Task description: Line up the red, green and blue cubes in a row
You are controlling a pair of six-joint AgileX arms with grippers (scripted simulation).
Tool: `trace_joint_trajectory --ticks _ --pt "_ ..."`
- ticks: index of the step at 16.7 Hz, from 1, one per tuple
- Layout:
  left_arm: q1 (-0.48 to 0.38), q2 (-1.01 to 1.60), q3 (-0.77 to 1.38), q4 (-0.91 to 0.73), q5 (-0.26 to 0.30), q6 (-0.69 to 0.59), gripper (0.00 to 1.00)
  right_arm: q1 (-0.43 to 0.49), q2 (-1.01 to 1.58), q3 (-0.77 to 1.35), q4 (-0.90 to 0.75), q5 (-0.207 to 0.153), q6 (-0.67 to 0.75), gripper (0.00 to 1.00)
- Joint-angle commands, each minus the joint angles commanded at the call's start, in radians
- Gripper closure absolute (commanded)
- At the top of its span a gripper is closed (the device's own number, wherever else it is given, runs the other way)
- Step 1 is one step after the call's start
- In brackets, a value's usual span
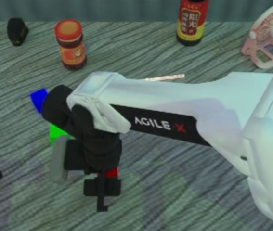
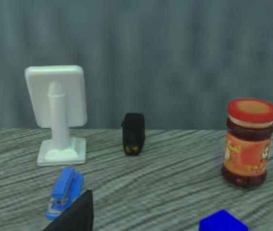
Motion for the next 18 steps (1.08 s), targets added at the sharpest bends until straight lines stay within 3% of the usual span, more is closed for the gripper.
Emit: trace_joint_trajectory --ticks 7,18 --pt "0.0 0.0 0.0 0.0 0.0 0.0 0.0 0.0 0.0 0.0 0.0 0.0 0.0 0.02" --pt "0.0 0.0 0.0 0.0 0.0 0.0 0.0 0.001 -0.003 0.017 -0.018 0.0 -0.002 0.0"
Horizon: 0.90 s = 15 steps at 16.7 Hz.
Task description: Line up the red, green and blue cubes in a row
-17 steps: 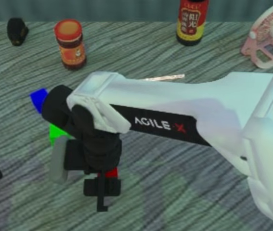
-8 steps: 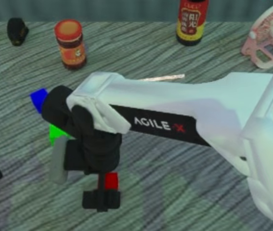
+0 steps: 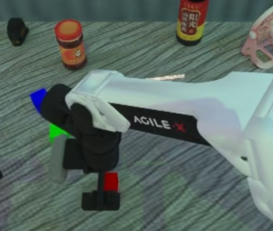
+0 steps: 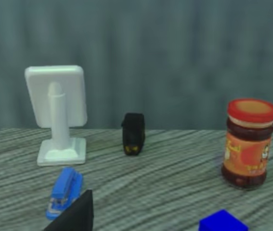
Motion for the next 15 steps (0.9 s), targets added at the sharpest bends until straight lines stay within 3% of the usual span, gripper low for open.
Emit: trace_joint_trajectory --ticks 7,15 --pt "0.0 0.0 0.0 0.0 0.0 0.0 0.0 0.004 -0.039 0.175 -0.219 -0.001 -0.002 0.0" --pt "-0.008 0.051 0.05 -0.033 -0.001 -0.013 0.0 -0.028 -0.099 0.134 -0.182 -0.006 0.011 0.0"
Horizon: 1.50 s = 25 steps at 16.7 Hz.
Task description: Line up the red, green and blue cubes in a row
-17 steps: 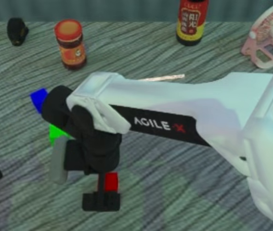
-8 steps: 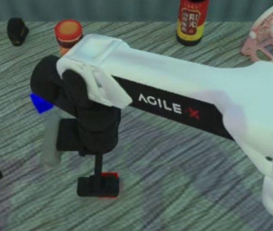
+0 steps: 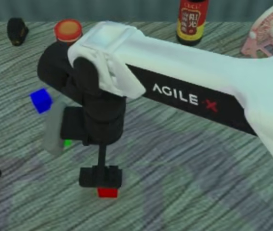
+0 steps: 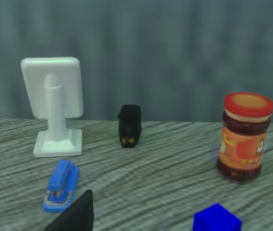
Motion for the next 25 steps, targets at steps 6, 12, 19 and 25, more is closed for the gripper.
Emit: trace_joint_trajectory --ticks 6,12,19,25 --pt "-0.055 0.348 0.299 -0.203 0.001 -0.071 0.0 -0.179 -0.393 -0.324 0.247 -0.026 0.097 0.0" --pt "-0.134 0.935 0.707 -0.503 0.004 -0.172 0.0 -0.457 -1.069 -0.899 0.603 -0.048 0.27 0.0" --pt "-0.219 1.601 1.163 -0.837 0.005 -0.286 0.0 -0.754 -1.823 -1.627 0.993 -0.03 0.459 0.0" --pt "-0.265 1.919 1.428 -1.008 0.003 -0.349 0.0 -0.906 -2.226 -2.016 1.231 0.006 0.556 0.0"
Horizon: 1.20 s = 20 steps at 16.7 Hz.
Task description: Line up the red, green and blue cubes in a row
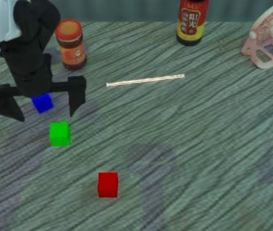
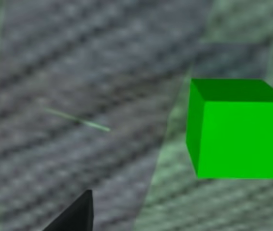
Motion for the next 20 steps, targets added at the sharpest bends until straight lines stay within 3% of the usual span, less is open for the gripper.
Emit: trace_joint_trajectory --ticks 9,17,20 --pt "-0.005 0.067 0.057 -0.029 0.0 -0.012 0.0 -0.028 -0.075 -0.069 0.049 0.009 0.019 0.0" --pt "-0.008 0.171 -0.088 0.226 0.0 -0.009 0.0 -0.028 -0.075 -0.069 0.049 0.009 0.019 0.0" --pt "-0.008 0.181 -0.101 0.245 0.0 -0.009 0.0 -0.028 -0.075 -0.069 0.049 0.009 0.019 0.0"
